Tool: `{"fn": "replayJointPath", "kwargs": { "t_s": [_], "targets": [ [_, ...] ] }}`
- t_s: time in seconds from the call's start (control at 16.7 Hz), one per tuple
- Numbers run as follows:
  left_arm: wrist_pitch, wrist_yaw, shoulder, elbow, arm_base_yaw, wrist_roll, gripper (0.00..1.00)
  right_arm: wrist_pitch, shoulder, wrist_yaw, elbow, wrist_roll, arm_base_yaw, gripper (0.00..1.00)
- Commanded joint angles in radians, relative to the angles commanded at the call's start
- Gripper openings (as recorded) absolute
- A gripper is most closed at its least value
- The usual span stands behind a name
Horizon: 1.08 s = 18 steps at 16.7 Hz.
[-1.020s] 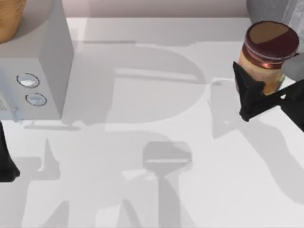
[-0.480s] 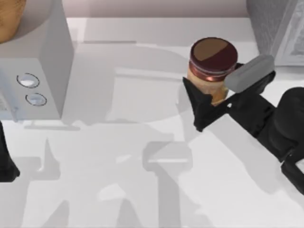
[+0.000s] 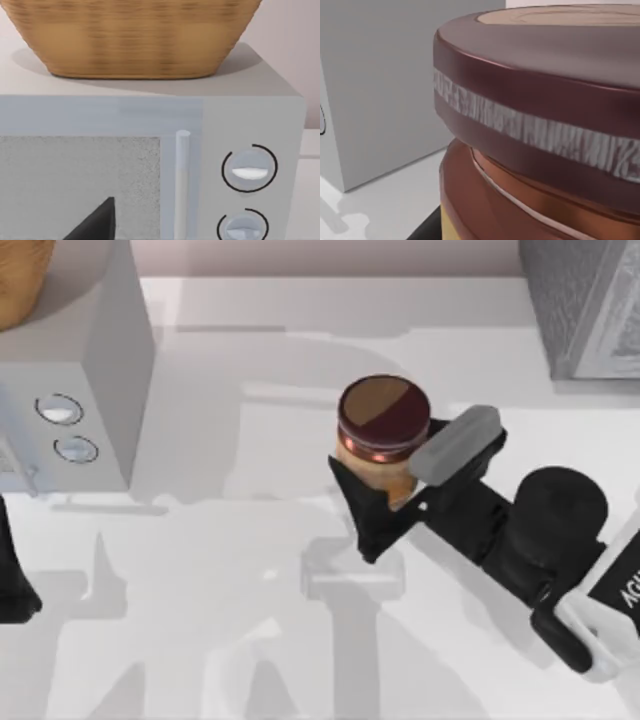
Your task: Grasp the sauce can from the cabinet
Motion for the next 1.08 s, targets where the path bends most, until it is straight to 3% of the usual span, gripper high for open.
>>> {"fn": "replayJointPath", "kwargs": {
  "t_s": [0.48,1.08],
  "targets": [
    [0.0,0.0,0.0,0.0,0.0,0.0,1.0,-0.004,0.009,0.002,0.012,0.003,-0.003,0.0],
    [0.0,0.0,0.0,0.0,0.0,0.0,1.0,-0.068,0.202,0.029,0.269,-0.002,0.026,0.0]
  ]
}}
